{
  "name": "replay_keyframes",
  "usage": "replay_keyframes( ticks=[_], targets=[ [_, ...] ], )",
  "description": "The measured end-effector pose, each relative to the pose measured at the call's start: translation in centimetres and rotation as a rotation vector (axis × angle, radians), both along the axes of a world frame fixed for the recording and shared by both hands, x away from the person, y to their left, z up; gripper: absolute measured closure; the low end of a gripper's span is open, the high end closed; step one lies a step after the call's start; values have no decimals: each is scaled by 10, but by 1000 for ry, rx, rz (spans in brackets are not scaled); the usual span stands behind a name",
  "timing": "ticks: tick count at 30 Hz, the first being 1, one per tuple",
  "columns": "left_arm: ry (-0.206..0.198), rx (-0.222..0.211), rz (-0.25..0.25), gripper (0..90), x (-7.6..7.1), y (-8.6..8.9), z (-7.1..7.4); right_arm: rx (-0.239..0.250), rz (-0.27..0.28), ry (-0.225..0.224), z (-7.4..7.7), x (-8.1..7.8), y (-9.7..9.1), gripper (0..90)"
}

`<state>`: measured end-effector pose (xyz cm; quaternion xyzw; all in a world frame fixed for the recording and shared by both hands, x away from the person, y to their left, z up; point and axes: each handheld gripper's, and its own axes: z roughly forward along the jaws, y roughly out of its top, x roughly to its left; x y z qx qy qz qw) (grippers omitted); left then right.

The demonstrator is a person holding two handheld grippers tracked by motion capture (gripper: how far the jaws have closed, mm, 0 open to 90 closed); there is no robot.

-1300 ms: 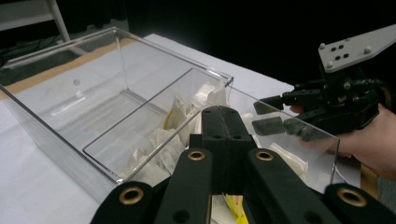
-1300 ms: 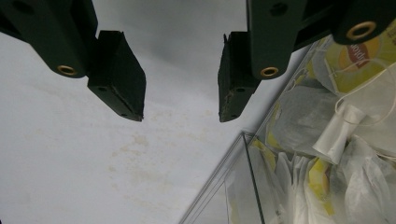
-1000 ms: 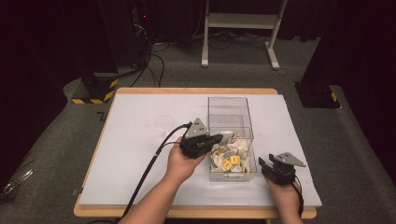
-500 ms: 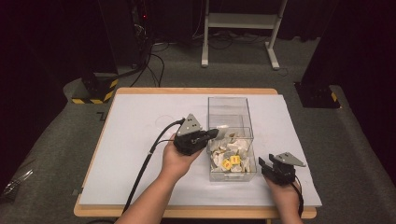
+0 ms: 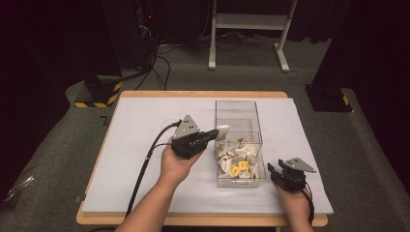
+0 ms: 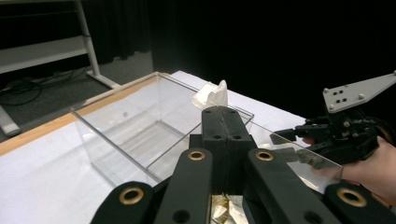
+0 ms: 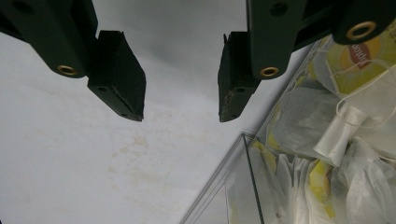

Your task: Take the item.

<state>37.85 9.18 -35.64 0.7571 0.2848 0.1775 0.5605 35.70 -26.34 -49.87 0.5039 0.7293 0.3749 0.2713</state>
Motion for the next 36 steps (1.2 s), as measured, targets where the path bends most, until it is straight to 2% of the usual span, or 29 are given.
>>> replay_keyframes(
  ticks=[25,36],
  targets=[
    [-13,-8,90,900,7,40,4,-4,-1,1,0,0,0,519],
    [-16,-4,146,900,13,62,6,-3,-4,0,0,0,0,519]
  ],
)
